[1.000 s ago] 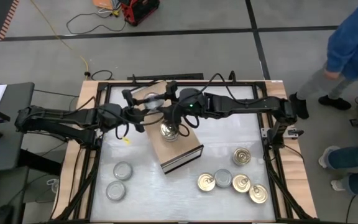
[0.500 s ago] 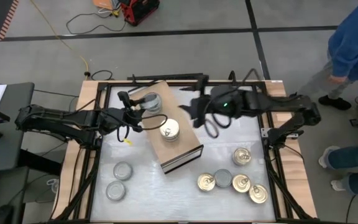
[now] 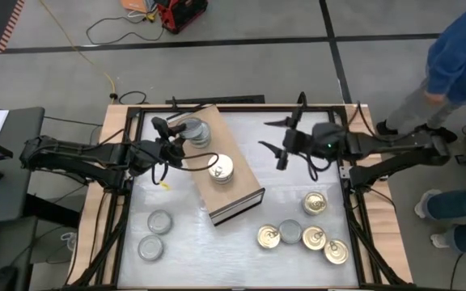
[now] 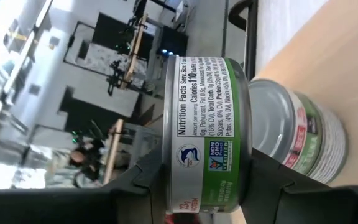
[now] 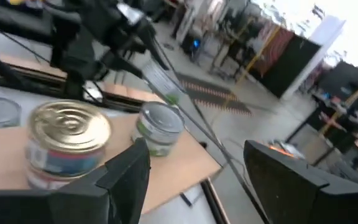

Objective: Stack canned seafood by type on shelf
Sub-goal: Stack the green tuna can on top of the other green tuna can on the shelf

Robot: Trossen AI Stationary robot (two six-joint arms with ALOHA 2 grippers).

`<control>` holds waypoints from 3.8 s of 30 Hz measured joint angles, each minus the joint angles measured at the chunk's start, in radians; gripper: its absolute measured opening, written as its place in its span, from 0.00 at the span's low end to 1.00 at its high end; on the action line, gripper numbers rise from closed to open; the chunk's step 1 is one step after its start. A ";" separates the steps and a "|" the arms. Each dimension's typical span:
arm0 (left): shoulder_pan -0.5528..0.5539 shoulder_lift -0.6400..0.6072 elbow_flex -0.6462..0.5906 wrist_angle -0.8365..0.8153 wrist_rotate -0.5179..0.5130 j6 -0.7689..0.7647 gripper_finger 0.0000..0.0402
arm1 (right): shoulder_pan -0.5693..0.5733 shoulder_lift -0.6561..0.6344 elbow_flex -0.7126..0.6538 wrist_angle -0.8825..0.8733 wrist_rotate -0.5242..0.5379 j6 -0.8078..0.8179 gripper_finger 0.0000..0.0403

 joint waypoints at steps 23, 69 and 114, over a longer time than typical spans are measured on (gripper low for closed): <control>0.233 0.019 0.000 0.026 0.330 0.173 0.35 | 0.114 0.005 -0.176 0.265 0.000 0.005 0.72; 0.196 0.085 0.134 -0.264 0.440 0.133 0.58 | 0.138 0.005 -0.176 0.222 0.023 0.086 0.72; -0.606 0.351 0.262 -1.050 0.652 -1.679 0.54 | 0.137 -0.006 -0.212 0.247 0.000 0.127 0.72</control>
